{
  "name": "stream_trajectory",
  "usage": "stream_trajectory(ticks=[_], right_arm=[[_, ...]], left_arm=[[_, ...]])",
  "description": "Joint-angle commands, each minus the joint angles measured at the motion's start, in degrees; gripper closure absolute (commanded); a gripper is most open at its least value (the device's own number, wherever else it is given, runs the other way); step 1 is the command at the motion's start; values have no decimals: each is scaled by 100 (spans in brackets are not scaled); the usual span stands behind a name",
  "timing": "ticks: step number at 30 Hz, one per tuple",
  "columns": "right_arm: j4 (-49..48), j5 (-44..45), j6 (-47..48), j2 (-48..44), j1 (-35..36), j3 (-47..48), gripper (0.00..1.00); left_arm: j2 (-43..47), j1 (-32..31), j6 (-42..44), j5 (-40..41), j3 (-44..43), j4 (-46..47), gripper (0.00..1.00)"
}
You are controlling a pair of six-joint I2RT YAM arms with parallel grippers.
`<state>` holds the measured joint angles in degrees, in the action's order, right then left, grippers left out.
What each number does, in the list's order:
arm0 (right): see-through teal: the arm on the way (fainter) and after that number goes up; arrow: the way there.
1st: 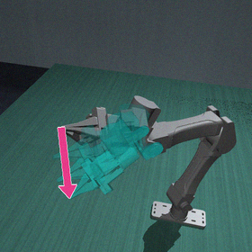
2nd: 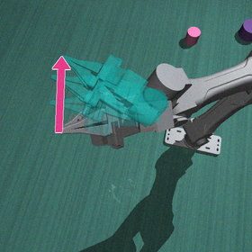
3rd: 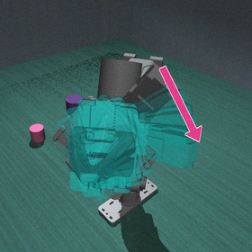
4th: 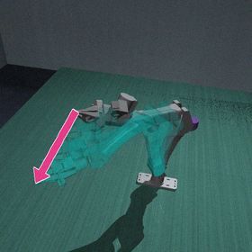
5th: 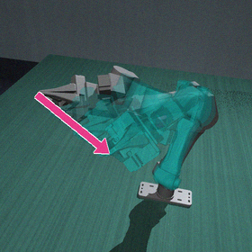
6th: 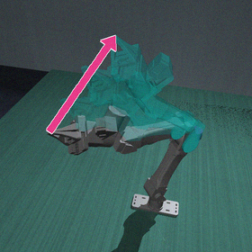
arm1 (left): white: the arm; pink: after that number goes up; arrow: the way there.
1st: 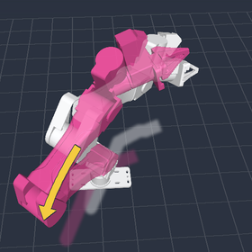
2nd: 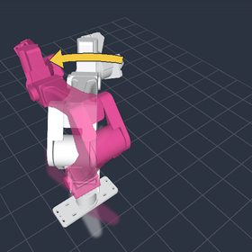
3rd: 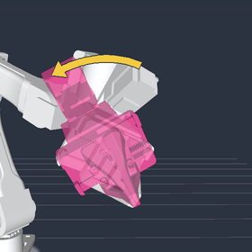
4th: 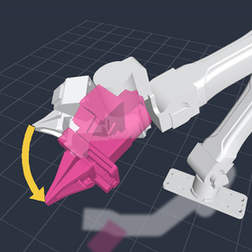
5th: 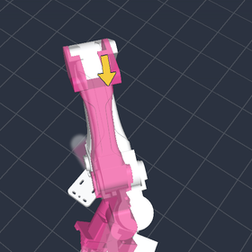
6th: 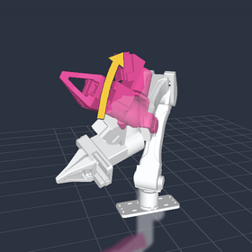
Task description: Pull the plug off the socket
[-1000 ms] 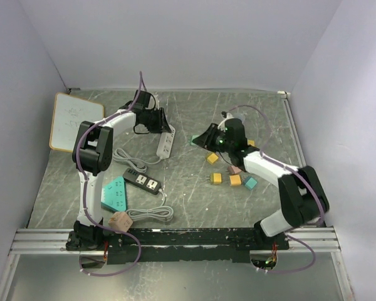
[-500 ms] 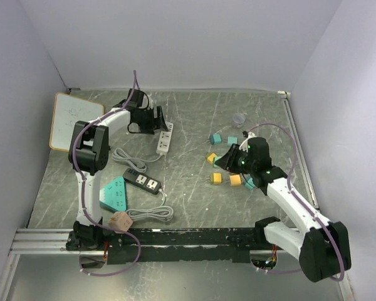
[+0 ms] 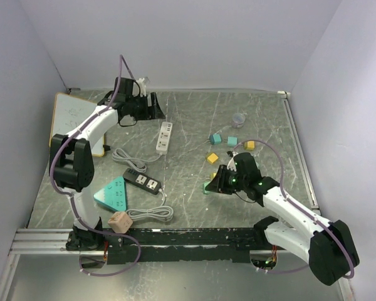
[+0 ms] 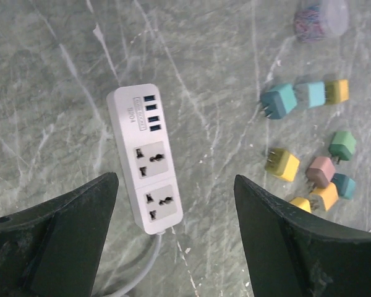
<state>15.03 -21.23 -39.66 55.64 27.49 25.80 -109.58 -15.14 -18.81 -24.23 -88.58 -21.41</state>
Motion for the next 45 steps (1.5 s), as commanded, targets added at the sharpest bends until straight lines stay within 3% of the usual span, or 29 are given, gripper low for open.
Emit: stream_trajectory(ticks=[1, 4, 9, 12, 17, 19, 24, 31, 38, 45], right_arm=[[351, 433, -92, -112, 46, -185, 100], [268, 446, -159, -102, 46, -430, 98], [430, 930, -414, 122, 46, -610, 77], [1053, 1599, -600, -107, 46, -459, 59], [1519, 2110, -683, -821, 46, -194, 25], [1426, 2095, -630, -955, 46, -118, 17], [1125, 1932, -297, -1060, 46, 324, 12], [1506, 2689, 469, -1059, 46, 1507, 5], [1975, 3721, 1466, -1428, 45, 2811, 0], [1954, 3979, 2294, -1872, 46, 4057, 0]], left_arm=[[327, 4, 71, -340, 91, 218, 14], [545, -64, 61, -298, 194, 312, 14], [620, -231, 208, -140, 192, 261, 14], [567, -235, 236, -153, 122, 180, 14], [624, -235, 239, -197, 170, 245, 14], [670, -248, 261, -180, 174, 225, 14], [926, -280, 293, -124, 375, 426, 14], [1651, -526, 620, 325, 799, 895, 13], [3154, -762, 976, 700, 1672, 2000, 12], [5301, -947, 1219, 1152, 2265, 2374, 7]])
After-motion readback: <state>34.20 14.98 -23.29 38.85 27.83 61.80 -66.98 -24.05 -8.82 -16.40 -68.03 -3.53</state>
